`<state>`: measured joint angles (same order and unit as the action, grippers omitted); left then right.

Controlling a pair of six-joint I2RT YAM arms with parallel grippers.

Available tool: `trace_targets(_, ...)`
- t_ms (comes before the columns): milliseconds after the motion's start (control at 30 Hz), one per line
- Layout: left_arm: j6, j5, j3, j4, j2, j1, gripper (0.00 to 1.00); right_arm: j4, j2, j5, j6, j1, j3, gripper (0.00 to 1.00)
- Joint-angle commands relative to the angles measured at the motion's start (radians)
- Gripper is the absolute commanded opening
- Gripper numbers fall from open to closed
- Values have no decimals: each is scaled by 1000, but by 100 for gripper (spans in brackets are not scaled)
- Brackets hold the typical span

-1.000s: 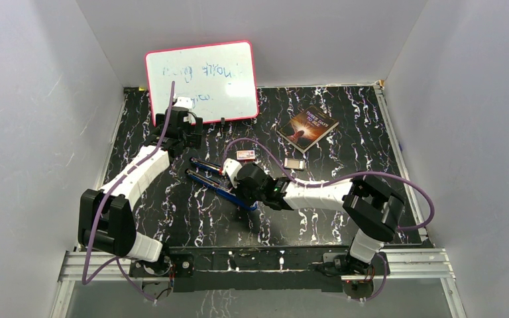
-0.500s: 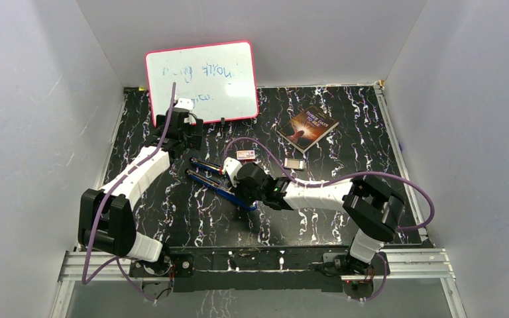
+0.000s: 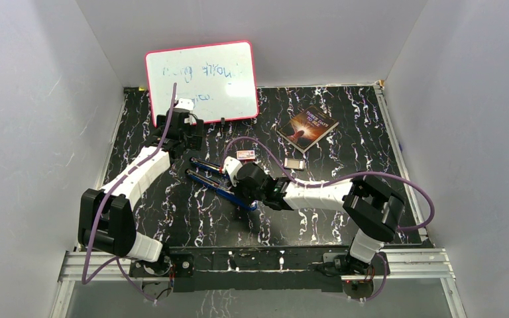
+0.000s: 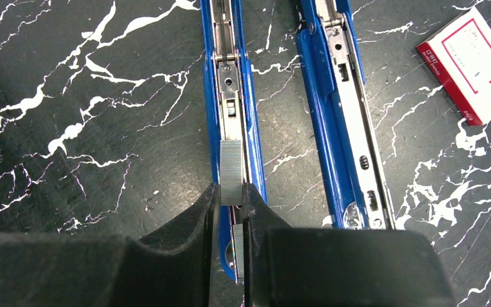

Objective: Load the staples into the stapler

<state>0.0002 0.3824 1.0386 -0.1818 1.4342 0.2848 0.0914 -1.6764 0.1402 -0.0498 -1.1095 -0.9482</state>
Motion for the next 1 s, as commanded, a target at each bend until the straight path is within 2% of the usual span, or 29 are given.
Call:
trace_targets(0,7,18,-5,7,-8,5,98,70,57,21,-12,-2,-14,0)
trace_targets(967,11,16,-5,7,-11,5,98,-43,-29,16,-25,-3,-73,0)
